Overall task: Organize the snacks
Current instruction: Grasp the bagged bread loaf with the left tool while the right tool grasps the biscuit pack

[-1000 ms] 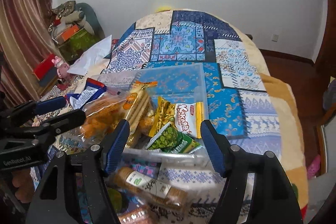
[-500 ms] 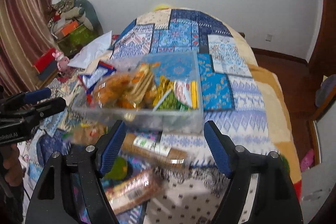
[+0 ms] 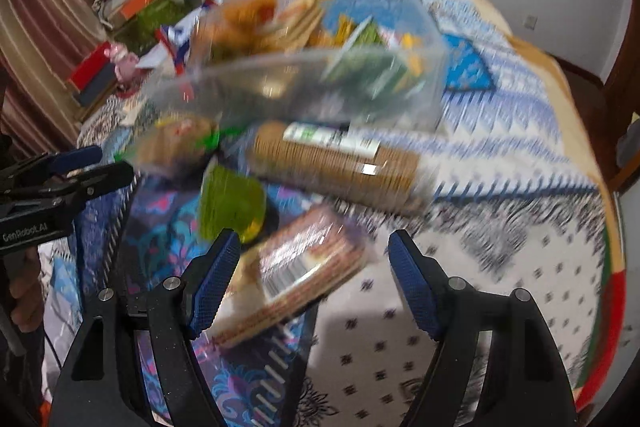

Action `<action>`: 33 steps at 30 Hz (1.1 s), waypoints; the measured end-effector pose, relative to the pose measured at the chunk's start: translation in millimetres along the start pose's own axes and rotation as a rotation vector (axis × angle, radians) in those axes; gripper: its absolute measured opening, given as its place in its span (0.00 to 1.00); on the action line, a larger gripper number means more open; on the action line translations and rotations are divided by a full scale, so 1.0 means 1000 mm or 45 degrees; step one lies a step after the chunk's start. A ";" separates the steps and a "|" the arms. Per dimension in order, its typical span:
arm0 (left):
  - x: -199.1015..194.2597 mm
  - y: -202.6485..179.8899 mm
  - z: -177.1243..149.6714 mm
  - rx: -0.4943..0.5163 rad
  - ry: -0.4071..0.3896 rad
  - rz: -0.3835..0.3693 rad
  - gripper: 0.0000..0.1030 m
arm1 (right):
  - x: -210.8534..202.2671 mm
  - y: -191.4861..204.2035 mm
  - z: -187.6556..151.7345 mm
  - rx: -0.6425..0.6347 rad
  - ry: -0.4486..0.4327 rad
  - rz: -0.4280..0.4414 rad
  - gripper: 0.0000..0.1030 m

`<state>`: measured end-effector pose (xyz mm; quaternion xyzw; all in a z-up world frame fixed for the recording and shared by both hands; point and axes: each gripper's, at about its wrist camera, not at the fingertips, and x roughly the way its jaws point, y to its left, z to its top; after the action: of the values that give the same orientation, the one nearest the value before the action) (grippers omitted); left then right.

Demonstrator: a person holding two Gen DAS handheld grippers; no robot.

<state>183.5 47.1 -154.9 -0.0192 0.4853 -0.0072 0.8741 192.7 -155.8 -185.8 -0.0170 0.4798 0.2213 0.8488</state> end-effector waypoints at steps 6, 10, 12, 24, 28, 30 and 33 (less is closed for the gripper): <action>0.017 -0.006 0.003 0.013 0.023 0.003 0.75 | 0.011 0.001 -0.007 0.025 0.032 0.045 0.80; 0.027 -0.013 0.010 0.030 0.029 0.003 0.75 | 0.015 0.000 -0.004 0.033 0.036 0.058 0.81; 0.037 -0.016 0.014 0.041 0.049 0.002 0.75 | 0.018 0.004 -0.005 0.019 0.035 0.052 0.82; 0.050 -0.026 0.018 0.035 -0.008 0.014 0.74 | 0.017 0.017 -0.006 -0.191 0.036 0.027 0.73; 0.045 -0.025 0.014 0.024 -0.025 -0.003 0.66 | 0.010 0.003 -0.007 -0.202 0.034 -0.002 0.67; 0.040 -0.026 0.012 0.033 -0.038 0.007 0.63 | 0.005 -0.005 -0.006 -0.182 0.031 0.006 0.59; 0.030 -0.029 0.007 0.055 -0.061 0.021 0.58 | 0.000 -0.011 -0.008 -0.152 0.024 0.016 0.58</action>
<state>205.5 17.6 -175.2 0.0036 0.4643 -0.0102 0.8856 190.2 -168.0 -192.2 -0.0667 0.4737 0.2549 0.8404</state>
